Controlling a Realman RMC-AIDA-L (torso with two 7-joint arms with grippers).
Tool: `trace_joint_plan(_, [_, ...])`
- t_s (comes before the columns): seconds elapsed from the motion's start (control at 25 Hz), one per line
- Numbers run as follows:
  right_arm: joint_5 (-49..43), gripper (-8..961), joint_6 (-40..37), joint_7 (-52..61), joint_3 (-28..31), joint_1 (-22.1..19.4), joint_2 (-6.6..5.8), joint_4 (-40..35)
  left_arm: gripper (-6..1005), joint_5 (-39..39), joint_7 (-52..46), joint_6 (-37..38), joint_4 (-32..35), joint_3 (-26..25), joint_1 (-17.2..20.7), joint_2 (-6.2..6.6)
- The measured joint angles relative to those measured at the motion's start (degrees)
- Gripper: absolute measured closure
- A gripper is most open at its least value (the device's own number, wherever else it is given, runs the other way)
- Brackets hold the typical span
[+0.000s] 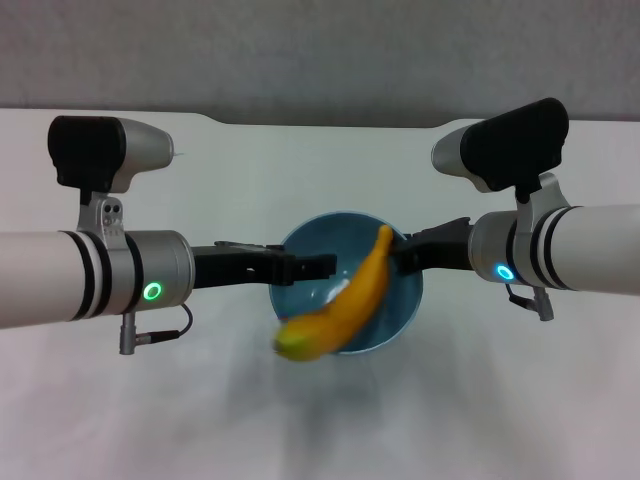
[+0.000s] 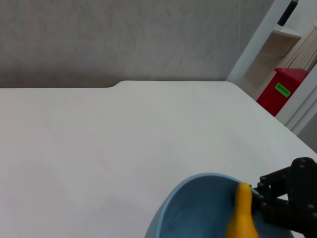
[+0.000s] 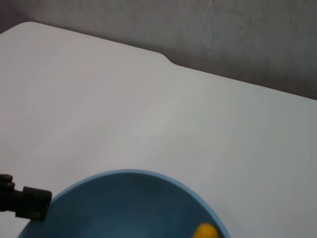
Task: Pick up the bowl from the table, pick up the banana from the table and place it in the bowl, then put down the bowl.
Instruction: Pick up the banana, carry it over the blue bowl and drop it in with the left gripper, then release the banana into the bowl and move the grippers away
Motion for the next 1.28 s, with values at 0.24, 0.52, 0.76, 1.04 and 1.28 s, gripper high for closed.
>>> trace_joint_plan(0.24, [0.81,912,0.00,-0.07,0.27,-0.08,-0.07,-0.36,118,0.00,0.24,0.12,0.00,-1.95,0.63,0.12])
trace_joint_plan(0.52, [8.55,912,0.69,-3.80,2.08,2.74,-0.28,-5.62,102,0.87,2.75,0.11,-0.15,-9.59,3.24,0.26])
trace_joint_plan(0.76, [19.27,912,1.73,-11.91,6.43,9.00,-0.30,-17.00,102,1.63,4.88,0.11,-0.62,-14.97,5.11,0.26])
trace_joint_plan(1.04, [23.68,911,0.56,-17.01,8.94,15.60,-0.25,-27.36,103,1.63,5.91,0.23,-0.71,-16.90,5.84,0.20])
trace_joint_plan(1.28, [24.85,911,0.07,-18.17,9.46,18.82,0.01,-32.49,103,1.63,6.38,0.59,-0.33,-16.75,5.89,0.03])
